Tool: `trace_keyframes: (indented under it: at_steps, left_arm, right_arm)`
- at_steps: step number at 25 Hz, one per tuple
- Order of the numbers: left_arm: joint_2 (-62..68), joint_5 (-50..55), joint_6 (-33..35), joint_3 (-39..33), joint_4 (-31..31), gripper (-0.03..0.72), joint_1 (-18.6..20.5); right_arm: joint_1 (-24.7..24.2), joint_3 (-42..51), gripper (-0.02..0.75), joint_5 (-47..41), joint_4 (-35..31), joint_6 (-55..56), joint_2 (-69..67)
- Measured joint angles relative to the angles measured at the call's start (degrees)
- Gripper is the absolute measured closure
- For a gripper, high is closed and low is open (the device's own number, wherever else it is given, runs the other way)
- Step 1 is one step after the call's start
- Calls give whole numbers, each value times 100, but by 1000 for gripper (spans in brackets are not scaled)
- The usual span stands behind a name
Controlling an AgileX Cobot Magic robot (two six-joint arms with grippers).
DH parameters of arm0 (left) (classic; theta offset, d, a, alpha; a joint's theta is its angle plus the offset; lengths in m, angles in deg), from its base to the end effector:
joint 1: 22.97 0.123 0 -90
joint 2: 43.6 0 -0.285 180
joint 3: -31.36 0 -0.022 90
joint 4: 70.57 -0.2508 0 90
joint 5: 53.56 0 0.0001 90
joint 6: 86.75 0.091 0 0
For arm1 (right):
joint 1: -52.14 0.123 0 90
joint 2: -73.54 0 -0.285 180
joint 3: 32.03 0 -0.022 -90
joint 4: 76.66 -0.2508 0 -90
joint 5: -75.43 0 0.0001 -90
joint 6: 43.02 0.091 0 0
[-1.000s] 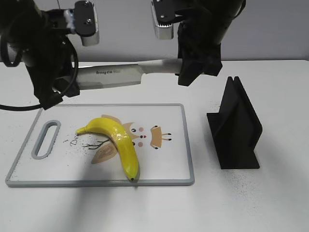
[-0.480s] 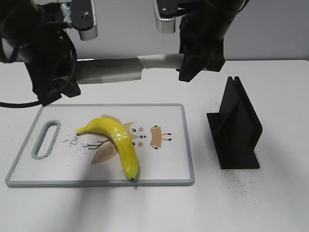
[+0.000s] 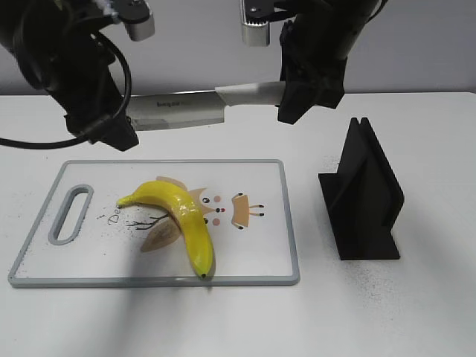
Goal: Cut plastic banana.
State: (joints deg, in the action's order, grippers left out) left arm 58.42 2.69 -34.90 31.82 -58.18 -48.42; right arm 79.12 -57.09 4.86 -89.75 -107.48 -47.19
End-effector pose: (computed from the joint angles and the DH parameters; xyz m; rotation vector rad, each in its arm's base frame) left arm 0.3037 -0.1625 0.2905 1.6047 2.1918 -0.1482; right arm 0.3647 0.2075 0.2789 -1.9808 2.0311 0.1930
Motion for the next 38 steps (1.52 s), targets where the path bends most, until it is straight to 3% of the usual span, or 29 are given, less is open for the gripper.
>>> trace_keyframes:
  at_steps: [7, 10, 17, 22, 25, 30, 38]
  left_arm:
    - [0, 339, -1367, 755, -1156, 12, 19]
    - [0, 477, -1859, 1011, -1279, 20, 165]
    - [-13, 1268, -3325, 1214, -1335, 40, 1110]
    - [-141, 1328, -4351, 1141, -1203, 55, 1891]
    - [-521, 1345, -4522, 837, -1069, 65, 2167]
    - [-1474, 1352, -4565, -27, -1051, 79, 2208]
    - [-3358, 1365, -4570, -1851, -1040, 94, 2211]
  right_arm:
    - [-4, 0, 576, 18, 289, 466, 137]
    - [-4, 0, 576, 18, 308, 863, 321]
    - [-4, 0, 576, 13, 913, 3259, 671]
    - [-6, 0, 576, 0, 981, 4732, 947]
    - [-6, 8, 576, 0, 986, 5878, 1190]
    - [-6, 377, 576, 5, 980, 6787, 1820]
    - [-6, 2019, 576, 133, 1037, 7574, 3081]
